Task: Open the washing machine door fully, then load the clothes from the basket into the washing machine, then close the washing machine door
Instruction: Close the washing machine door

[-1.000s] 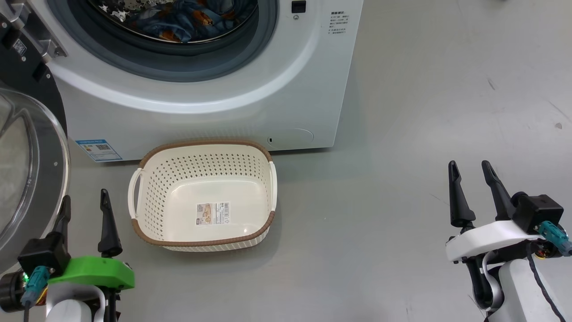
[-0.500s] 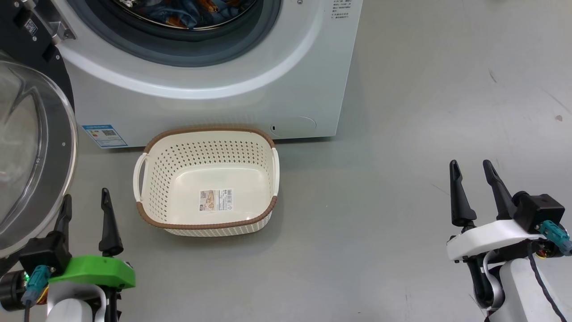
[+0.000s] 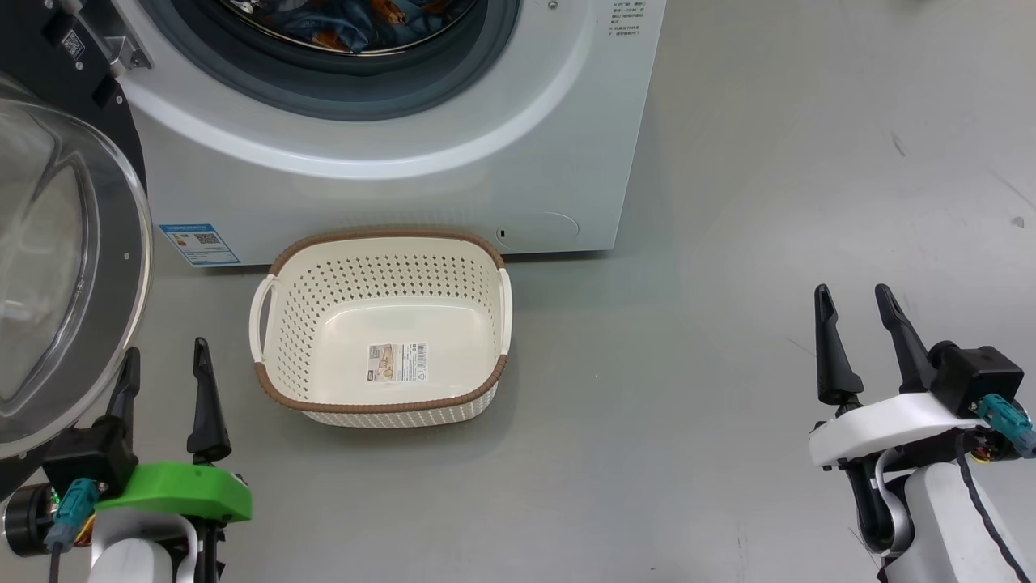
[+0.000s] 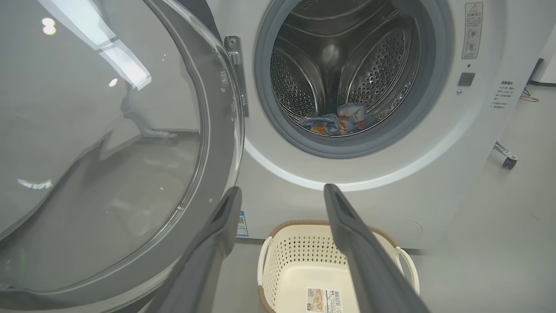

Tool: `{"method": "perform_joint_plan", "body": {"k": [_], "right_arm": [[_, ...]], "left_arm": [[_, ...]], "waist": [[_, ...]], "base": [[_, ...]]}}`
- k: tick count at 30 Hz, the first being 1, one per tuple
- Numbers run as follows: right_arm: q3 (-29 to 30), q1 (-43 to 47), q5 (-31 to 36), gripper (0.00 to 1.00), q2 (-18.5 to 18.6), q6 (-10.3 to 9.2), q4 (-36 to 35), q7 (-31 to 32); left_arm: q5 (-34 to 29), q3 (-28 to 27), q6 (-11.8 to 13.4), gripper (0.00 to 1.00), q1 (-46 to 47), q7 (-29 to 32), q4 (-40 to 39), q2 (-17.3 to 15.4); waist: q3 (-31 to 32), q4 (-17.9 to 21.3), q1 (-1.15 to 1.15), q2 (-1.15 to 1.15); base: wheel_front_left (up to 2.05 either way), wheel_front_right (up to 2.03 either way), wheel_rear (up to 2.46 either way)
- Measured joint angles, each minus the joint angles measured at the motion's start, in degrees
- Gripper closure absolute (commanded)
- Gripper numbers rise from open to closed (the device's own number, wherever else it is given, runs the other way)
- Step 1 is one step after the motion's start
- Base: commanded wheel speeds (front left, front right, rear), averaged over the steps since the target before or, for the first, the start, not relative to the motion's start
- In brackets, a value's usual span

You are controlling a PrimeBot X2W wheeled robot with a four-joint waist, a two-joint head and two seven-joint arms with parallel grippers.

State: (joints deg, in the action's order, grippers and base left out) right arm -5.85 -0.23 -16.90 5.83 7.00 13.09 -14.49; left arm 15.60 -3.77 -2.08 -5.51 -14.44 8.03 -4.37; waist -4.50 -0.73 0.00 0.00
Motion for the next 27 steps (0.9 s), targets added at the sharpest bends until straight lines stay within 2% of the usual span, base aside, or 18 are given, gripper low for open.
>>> {"method": "perform_joint_plan", "body": {"k": [18,27], "right_arm": [[-0.16,-0.32,0.33,0.0,0.03,0.0,0.05,0.0],[0.29,-0.08,0.34,0.0,0.2,0.0,-0.02,0.0]], "left_arm": [[-0.46,0.14,-0.49,0.0,-0.24,0.0,0.31,0.07],[-1.22,0.25,-0.49,0.0,-0.31,0.0,0.6,0.26]], "waist": [[1.8,-0.48,0.0,0.0],[2.49,-2.28,0.0,0.0]], "base": [[0.0,0.0,0.0],[0.0,0.0,0.0]]}}
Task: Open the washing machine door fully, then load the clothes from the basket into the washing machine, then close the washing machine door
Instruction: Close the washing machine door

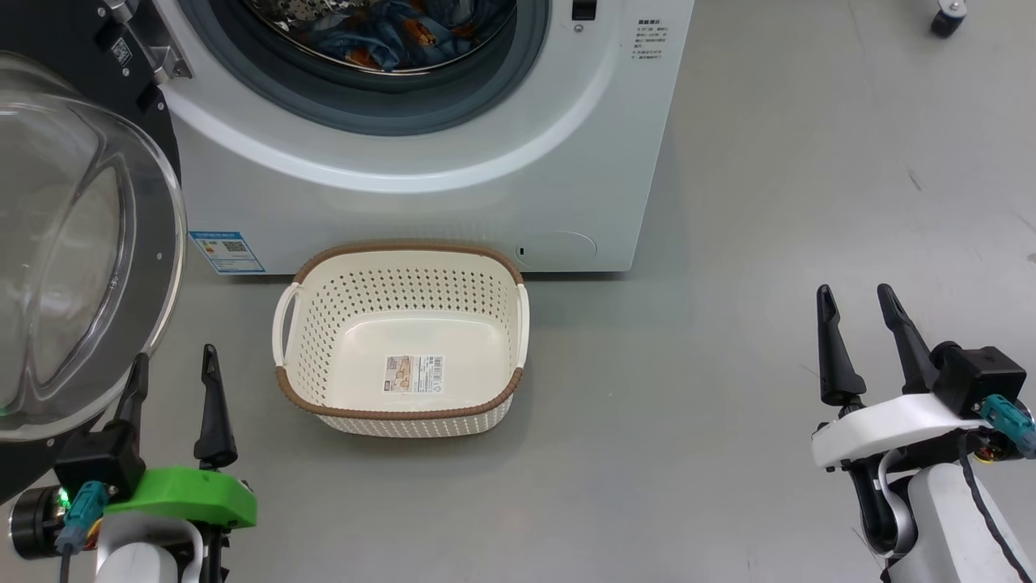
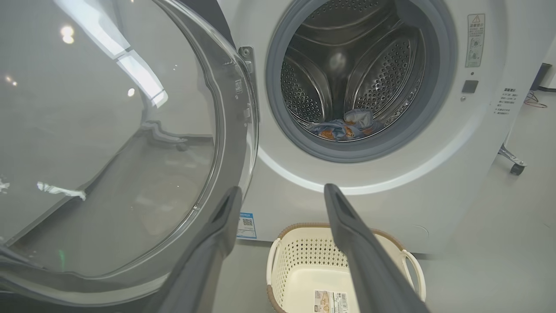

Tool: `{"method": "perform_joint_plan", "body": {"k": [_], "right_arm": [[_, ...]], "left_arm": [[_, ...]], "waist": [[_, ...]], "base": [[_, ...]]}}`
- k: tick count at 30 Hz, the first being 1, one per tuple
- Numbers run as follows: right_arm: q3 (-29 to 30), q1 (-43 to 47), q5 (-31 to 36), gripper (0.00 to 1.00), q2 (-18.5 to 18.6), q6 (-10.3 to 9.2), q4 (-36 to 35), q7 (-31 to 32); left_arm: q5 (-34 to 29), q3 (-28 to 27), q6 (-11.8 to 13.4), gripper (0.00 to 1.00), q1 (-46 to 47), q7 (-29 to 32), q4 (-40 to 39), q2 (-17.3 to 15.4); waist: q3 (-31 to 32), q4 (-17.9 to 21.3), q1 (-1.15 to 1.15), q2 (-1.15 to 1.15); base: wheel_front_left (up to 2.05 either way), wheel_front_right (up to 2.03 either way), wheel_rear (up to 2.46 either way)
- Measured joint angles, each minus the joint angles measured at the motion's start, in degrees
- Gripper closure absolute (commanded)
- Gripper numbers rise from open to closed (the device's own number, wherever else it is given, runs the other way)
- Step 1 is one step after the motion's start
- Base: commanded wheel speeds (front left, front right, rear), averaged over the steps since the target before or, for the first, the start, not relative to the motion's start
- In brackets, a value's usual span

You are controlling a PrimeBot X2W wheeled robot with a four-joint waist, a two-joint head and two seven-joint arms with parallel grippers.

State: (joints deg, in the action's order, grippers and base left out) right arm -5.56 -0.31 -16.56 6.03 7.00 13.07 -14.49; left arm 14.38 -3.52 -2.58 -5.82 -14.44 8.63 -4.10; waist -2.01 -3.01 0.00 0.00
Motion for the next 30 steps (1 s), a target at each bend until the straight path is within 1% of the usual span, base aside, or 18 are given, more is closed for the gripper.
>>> {"method": "perform_joint_plan", "body": {"k": [15,18,25,30], "right_arm": [[0.1,0.56,0.45,0.0,-0.03,0.0,-0.4,0.0],[0.15,0.65,0.45,0.0,-0.05,0.0,-0.42,0.0],[0.03,0.8,0.46,0.0,-0.11,0.0,-0.74,0.0],[0.08,0.8,0.46,0.0,-0.13,0.0,-0.75,0.0]], "left_arm": [[-0.41,-0.23,0.16,0.0,-0.01,0.0,-0.15,0.55],[-0.48,-0.23,0.19,0.0,-0.01,0.0,-0.13,0.79],[-0.65,-0.37,1.16,0.0,-0.01,0.0,-0.12,0.96],[-0.65,-0.49,1.2,0.0,-0.01,0.0,-0.1,1.04]], "waist": [[-0.26,-3.64,0.0,0.0],[-0.18,-4.58,0.0,0.0],[-0.33,-7.05,0.0,0.0],[-0.57,-8.98,0.0,0.0]], "base": [[0.0,0.0,0.0],[0.0,0.0,0.0],[0.0,0.0,0.0],[0.0,0.0,0.0]]}}
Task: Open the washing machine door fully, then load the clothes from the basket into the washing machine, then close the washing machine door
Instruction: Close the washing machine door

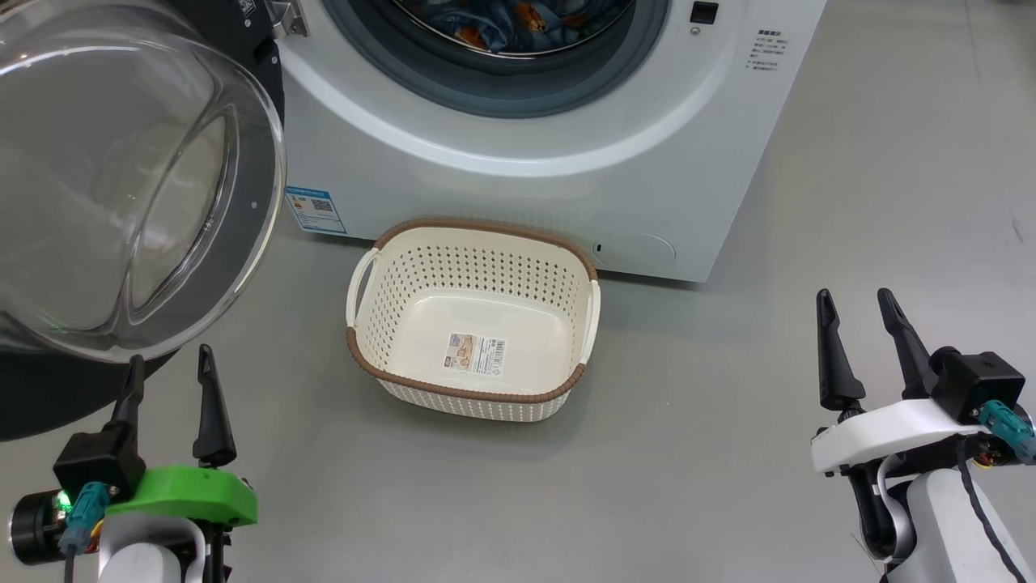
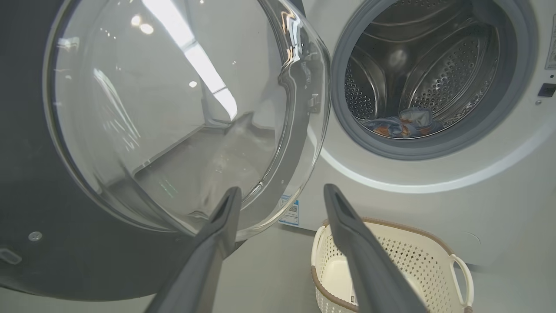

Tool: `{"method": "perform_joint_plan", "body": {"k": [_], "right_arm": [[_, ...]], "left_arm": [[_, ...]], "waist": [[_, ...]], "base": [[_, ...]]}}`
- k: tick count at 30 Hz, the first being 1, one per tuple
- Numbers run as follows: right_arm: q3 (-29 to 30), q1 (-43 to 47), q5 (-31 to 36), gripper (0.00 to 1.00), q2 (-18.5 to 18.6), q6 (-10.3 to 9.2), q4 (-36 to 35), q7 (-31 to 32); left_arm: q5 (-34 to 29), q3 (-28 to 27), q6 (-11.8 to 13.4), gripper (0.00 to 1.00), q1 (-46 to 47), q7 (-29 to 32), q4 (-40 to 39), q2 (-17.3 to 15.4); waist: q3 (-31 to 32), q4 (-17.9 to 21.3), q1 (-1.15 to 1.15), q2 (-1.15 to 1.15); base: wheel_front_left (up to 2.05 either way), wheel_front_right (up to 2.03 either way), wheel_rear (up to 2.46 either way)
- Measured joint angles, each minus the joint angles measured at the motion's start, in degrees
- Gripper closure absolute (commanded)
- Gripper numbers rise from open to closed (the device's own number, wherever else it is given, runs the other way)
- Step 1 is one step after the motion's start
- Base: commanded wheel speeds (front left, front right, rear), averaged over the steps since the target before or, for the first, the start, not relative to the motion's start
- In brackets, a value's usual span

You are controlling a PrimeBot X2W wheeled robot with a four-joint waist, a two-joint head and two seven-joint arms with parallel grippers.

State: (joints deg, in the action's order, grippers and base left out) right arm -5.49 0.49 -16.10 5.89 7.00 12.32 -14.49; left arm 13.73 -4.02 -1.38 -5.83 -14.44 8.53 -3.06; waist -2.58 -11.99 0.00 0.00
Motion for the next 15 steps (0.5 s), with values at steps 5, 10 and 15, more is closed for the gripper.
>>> {"method": "perform_joint_plan", "body": {"k": [5,10,15], "right_arm": [[-0.09,-0.01,0.01,0.0,-0.01,0.0,-0.02,0.0],[-0.24,-0.01,0.12,0.0,0.02,0.0,-0.04,0.0],[-0.41,-0.02,0.15,0.0,0.08,0.0,-0.25,0.0]], "left_arm": [[0.01,-0.94,0.74,0.0,0.0,0.0,-0.05,0.09],[0.02,-1.12,1.15,0.0,0.0,0.0,-0.12,0.15],[0.01,-1.49,1.69,0.0,0.01,0.0,-0.65,0.2]], "waist": [[-0.28,-1.87,0.0,0.0],[-0.57,-3.52,0.0,0.0],[-1.02,-4.94,0.0,0.0]], "base": [[0.0,0.0,0.0],[0.0,0.0,0.0],[0.0,0.0,0.0]]}}
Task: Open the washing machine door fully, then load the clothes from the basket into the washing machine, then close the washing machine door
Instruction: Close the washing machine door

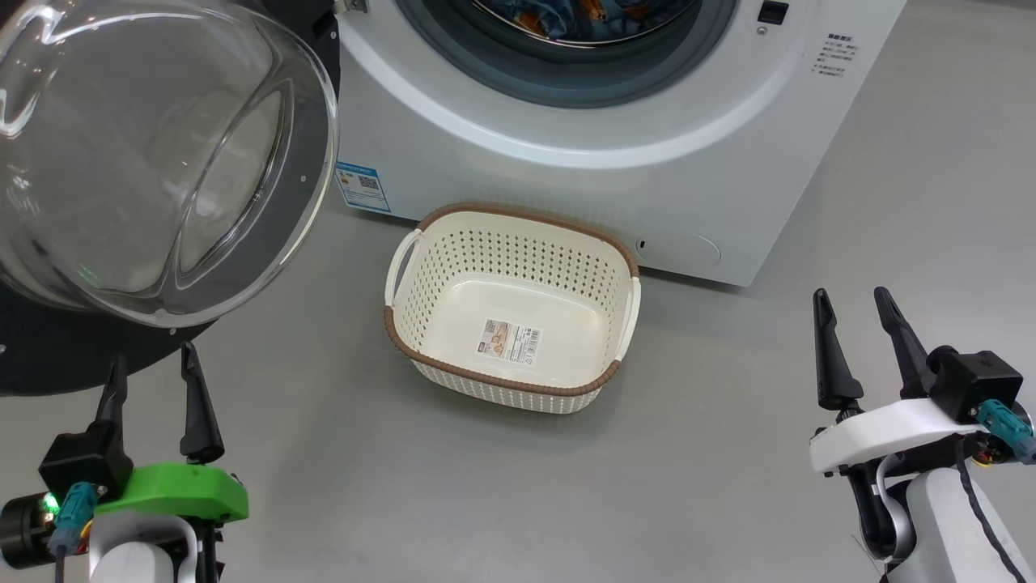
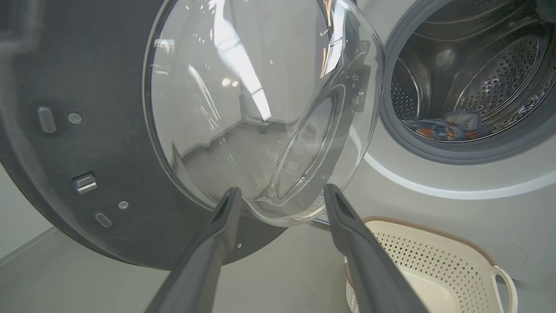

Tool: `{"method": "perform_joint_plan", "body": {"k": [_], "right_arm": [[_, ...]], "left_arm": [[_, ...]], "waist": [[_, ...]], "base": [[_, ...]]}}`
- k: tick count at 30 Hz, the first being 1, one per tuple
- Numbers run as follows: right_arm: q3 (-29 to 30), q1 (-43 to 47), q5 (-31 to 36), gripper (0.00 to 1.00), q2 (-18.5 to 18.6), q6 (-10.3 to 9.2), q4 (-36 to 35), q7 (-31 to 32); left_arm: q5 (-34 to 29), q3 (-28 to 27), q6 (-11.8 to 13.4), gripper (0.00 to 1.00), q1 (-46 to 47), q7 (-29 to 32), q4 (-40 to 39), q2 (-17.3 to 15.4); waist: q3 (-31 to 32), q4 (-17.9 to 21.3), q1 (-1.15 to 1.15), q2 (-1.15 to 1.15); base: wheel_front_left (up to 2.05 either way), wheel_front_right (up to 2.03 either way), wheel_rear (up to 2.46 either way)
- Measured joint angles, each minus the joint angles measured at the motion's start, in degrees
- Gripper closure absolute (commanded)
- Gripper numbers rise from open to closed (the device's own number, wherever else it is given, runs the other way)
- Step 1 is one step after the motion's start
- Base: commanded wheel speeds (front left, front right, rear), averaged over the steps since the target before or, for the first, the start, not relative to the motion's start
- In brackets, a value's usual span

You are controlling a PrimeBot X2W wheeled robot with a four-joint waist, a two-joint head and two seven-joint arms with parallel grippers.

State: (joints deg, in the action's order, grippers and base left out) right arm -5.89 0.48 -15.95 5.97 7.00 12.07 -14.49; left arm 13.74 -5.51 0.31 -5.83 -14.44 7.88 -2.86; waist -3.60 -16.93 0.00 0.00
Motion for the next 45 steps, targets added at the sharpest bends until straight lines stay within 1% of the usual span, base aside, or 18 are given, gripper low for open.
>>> {"method": "perform_joint_plan", "body": {"k": [14,19,33,45], "right_arm": [[-0.44,-0.04,0.52,0.0,0.48,0.0,0.02,0.0],[-1.69,-0.28,0.54,0.0,0.65,0.0,0.13,0.0],[-2.58,-0.57,0.54,0.0,1.13,0.0,0.92,0.0],[-2.98,-1.03,0.53,0.0,1.13,0.0,1.24,0.0]], "left_arm": [[0.0,-0.48,0.8,0.0,0.0,0.0,-0.4,0.1],[0.0,-1.08,1.36,0.0,-0.03,0.0,-0.54,0.18],[0.0,-2.05,1.86,0.0,-0.1,0.0,-1.13,0.21],[0.0,-2.32,2.09,0.0,-0.3,0.0,-1.38,0.23]], "waist": [[-0.66,-3.94,0.0,0.0],[-0.6,-4.88,0.0,0.0],[-0.04,-5.71,0.0,0.0],[0.16,-5.31,0.0,0.0]], "base": [[0.0,0.0,0.0],[0.0,0.0,0.0],[0.0,0.0,0.0],[0.0,0.0,0.0]]}}
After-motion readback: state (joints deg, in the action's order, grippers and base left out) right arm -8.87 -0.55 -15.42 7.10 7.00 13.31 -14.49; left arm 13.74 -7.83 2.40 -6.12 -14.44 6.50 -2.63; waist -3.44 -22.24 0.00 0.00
